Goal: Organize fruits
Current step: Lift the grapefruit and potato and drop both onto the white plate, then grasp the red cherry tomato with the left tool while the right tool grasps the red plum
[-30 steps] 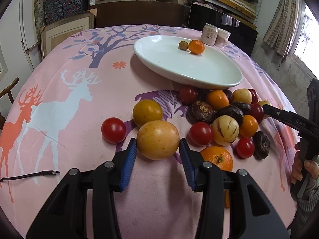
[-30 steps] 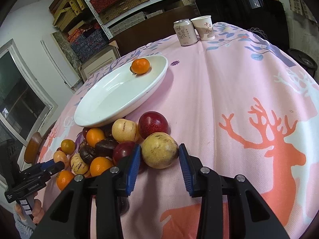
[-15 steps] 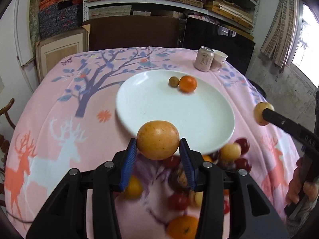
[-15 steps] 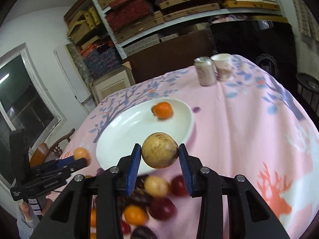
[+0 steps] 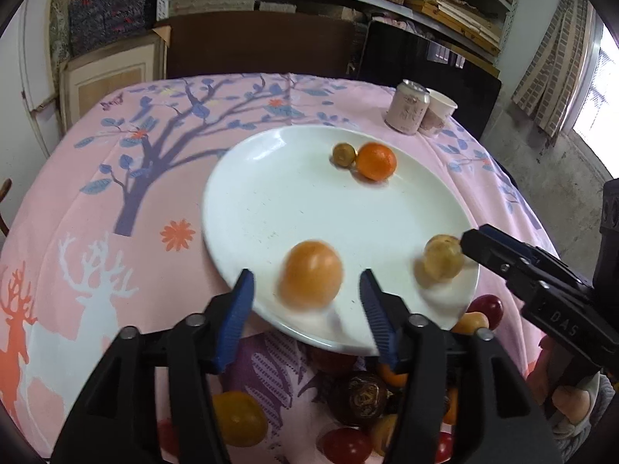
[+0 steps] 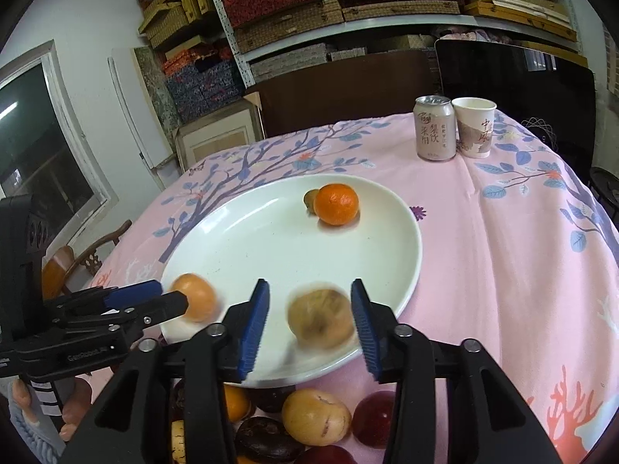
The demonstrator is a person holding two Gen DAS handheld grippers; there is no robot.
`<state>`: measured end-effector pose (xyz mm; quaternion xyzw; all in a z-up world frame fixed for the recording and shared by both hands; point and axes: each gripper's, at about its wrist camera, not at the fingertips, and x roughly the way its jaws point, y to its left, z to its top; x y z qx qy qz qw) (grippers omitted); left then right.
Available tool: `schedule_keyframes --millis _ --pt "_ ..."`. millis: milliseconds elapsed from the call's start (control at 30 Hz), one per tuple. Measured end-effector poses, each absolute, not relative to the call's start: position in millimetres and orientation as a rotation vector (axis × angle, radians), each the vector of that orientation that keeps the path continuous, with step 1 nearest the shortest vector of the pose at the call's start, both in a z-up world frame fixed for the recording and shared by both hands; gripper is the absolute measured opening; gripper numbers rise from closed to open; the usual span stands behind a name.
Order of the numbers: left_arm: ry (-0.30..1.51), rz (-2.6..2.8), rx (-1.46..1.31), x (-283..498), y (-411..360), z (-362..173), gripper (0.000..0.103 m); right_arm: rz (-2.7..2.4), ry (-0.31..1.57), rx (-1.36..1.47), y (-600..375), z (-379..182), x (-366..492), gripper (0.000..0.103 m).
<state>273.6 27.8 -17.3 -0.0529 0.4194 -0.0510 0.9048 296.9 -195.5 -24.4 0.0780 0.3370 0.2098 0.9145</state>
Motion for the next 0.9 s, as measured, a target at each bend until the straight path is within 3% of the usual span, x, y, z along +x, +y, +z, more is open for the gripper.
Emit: schedule_keyframes --millis 267,400,600,900 --pt "0.795 -0.050 -0.085 248.1 39.7 -3.3 0.070 0.394 0.639 0.243 -223.8 -22.0 285.7 0.064" --pt "0.797 0.009 -0.145 226.4 69.5 -6.6 0.071 0.347 0.654 0.296 -242.6 -30.1 275.9 0.065" --pt "0.843 0.054 -0.192 181.5 92.6 -30.0 0.071 0.290 0.621 0.342 -266.0 -35.6 244.0 0.080" --pt "0.843 0.072 -0.172 139.6 97.1 -40.4 0.071 0.279 0.647 0.413 -284.2 -43.4 248.3 0.081"
